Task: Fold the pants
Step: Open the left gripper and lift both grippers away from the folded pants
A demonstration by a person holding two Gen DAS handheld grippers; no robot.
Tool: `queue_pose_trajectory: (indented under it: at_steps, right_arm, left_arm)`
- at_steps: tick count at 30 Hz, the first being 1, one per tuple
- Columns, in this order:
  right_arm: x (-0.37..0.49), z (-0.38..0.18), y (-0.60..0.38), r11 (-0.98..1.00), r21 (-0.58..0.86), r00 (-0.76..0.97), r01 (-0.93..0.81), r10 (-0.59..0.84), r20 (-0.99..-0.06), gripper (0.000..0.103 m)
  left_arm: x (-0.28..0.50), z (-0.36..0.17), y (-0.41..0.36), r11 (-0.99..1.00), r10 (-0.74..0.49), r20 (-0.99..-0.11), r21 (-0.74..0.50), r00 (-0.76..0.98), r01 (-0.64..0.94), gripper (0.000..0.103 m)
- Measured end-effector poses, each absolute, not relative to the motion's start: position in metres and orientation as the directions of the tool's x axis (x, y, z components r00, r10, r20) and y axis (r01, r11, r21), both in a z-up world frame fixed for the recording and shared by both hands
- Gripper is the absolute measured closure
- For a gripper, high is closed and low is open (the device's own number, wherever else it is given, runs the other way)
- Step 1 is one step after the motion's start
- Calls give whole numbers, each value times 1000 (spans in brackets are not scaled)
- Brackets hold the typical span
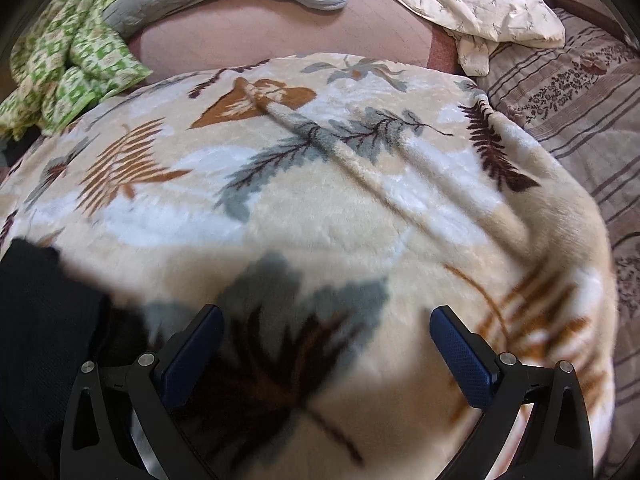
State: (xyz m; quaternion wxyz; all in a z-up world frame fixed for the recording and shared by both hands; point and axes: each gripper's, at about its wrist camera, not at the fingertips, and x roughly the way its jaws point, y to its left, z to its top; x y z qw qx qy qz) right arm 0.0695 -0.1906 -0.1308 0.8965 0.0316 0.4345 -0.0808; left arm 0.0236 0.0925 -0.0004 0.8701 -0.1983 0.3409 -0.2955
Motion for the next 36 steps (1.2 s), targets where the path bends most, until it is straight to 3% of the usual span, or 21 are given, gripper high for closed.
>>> queue_pose_trajectory:
  at_steps: [3,6,8,18,36]
  right_arm:
    - [39,-89,-193,990,65,696,128,-43,-717,0]
    - [-15,-53,-197,992,104,783,66,13,-622,0]
    - [-46,-38,-194,991,136,811,4,76,-580,0]
    - [-89,-8,-146,993,16,909,-118,114,-401,0]
    - [-85,-18,-109,976,-137,920,-169,107,-377,0]
  left_arm:
    - [-12,31,81,885,-465,-531,-281,708,370,17]
    - [-31,35,75,956,-282,-585,-105,760,274,16]
    - [-33,32,71,971,-216,-620,-54,754,234,16]
    - [-42,13,48,995,-71,-739,-7,670,99,15]
    - [-36,-12,38,993,-73,-794,-5,604,114,15]
